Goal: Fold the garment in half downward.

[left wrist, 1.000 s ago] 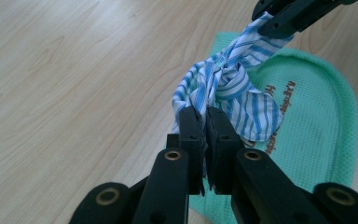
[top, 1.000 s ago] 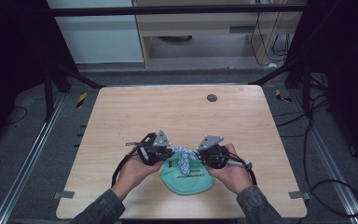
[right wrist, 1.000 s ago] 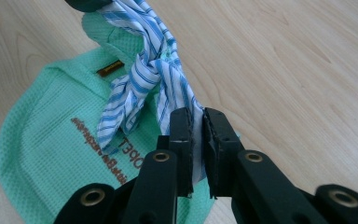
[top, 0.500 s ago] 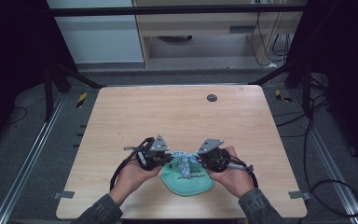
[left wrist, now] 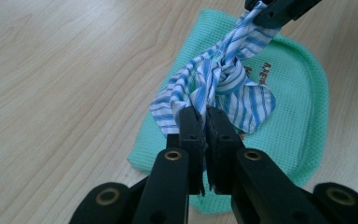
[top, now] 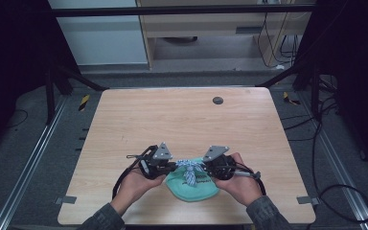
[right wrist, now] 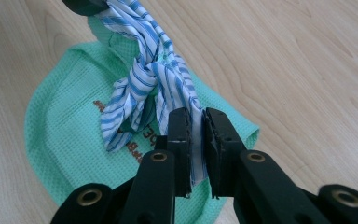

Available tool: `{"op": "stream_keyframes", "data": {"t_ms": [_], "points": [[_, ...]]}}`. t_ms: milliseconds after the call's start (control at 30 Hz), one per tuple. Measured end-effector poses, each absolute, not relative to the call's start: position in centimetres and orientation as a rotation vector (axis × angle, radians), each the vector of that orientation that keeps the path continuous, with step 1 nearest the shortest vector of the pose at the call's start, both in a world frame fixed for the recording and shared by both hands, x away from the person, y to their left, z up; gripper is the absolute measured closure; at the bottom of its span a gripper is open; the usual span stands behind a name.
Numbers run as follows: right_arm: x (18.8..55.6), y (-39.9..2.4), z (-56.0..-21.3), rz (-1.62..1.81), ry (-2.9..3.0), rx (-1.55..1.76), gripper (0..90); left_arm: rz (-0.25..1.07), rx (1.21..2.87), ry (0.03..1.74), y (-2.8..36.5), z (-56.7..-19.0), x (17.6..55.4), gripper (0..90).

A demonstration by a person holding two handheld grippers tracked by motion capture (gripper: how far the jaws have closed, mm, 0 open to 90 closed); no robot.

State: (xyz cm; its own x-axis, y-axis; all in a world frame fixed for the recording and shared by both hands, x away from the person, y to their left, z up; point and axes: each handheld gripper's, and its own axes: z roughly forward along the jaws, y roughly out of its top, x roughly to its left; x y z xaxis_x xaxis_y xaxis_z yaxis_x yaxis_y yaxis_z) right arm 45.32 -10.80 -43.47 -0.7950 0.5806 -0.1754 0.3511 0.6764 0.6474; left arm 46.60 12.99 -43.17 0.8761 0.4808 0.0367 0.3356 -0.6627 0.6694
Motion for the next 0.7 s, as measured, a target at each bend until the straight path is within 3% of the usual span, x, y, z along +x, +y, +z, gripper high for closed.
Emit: {"op": "stream_keyframes", "data": {"t_ms": [700], "points": [[43.7,-11.1,-45.1,0.864,2.558,0.747,78.8,0.227,2.368,0.561,13.2,-44.9,44.9,85.4]]}}
